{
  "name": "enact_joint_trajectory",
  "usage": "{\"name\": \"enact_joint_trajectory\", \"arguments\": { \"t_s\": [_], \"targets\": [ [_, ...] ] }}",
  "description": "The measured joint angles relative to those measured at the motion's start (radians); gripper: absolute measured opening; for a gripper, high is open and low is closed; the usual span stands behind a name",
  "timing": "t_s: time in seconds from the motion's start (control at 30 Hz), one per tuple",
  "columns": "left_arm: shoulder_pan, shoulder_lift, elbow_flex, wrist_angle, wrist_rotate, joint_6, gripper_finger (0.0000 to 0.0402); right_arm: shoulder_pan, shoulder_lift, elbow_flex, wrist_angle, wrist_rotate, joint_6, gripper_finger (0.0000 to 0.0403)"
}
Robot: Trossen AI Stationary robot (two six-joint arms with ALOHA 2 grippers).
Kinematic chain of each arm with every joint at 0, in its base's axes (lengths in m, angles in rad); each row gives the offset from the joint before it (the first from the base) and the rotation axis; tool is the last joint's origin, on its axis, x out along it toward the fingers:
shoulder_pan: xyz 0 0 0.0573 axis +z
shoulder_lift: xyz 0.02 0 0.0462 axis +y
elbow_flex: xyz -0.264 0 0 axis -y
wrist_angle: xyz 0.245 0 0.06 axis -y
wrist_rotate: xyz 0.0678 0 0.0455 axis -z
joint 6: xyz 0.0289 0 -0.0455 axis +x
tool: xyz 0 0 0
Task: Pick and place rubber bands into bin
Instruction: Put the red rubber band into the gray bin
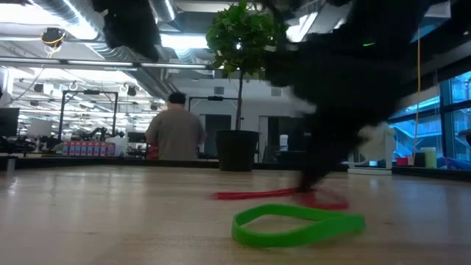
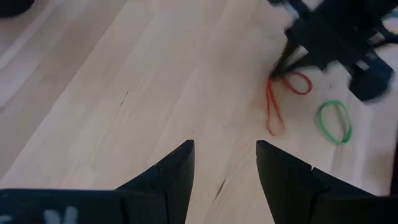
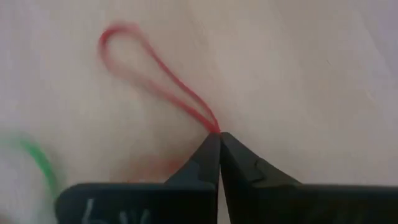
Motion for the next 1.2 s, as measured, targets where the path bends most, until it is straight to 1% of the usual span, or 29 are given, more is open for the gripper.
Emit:
{"name": "enact_joint_trajectory", "arguments": {
  "t_s": [0.07,0.2,0.33,0.43,0.6,0.8,0.87,0.93,1.1,1.2],
  "targets": [
    [0.000,0.000,0.000,0.037,-0.001,0.030,0.0166,0.001,-0.049,-0.004,-0.076,0.000,-0.011,0.0004],
    [0.000,0.000,0.000,0.156,-0.018,0.135,0.0166,0.002,-0.179,0.013,-0.085,0.037,-0.047,0.0004],
    [0.000,0.000,0.000,0.309,-0.011,0.252,0.0167,0.001,-0.268,0.017,-0.079,0.065,-0.090,0.0002],
    [0.000,0.000,0.000,0.405,0.007,0.292,0.0171,0.003,-0.317,0.050,-0.058,0.100,-0.147,0.0002],
    [0.000,0.000,0.000,0.493,0.007,0.336,0.0191,0.002,-0.316,0.137,-0.050,0.132,-0.291,0.0001],
    [-0.001,0.007,0.000,0.501,0.009,0.339,0.0209,-0.022,-0.310,0.199,0.048,0.138,-0.432,0.0001],
    [-0.007,0.009,0.000,0.505,0.022,0.339,0.0209,-0.028,-0.312,0.217,0.067,0.169,-0.474,0.0001],
    [-0.008,0.015,0.000,0.511,0.030,0.339,0.0208,-0.033,-0.312,0.227,0.071,0.188,-0.497,0.0000],
    [-0.019,0.026,0.001,0.512,0.027,0.328,0.0207,-0.046,-0.312,0.236,0.072,0.190,-0.502,0.0000],
    [-0.021,0.035,0.001,0.511,0.027,0.326,0.0191,-0.046,-0.312,0.236,0.080,0.190,-0.504,0.0000]
  ]
}}
